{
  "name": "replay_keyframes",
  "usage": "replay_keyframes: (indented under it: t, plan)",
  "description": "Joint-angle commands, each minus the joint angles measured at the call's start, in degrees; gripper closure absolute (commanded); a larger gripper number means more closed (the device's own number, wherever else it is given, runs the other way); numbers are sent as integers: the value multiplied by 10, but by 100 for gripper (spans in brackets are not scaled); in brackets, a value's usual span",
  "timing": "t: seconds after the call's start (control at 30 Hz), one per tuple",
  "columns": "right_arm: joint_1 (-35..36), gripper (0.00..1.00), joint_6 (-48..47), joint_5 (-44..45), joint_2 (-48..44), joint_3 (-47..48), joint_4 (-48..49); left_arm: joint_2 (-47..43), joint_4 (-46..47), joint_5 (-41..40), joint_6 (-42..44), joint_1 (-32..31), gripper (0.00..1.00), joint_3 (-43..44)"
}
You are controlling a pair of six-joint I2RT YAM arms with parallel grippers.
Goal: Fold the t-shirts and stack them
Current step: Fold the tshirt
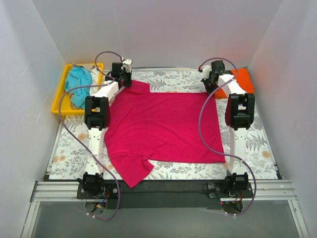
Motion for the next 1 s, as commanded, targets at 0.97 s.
replay_keyframes:
  t: [0.97]
  plan:
    - [-2, 99, -78, -44, -196, -158, -16, -366, 55, 248, 77, 60, 100, -335]
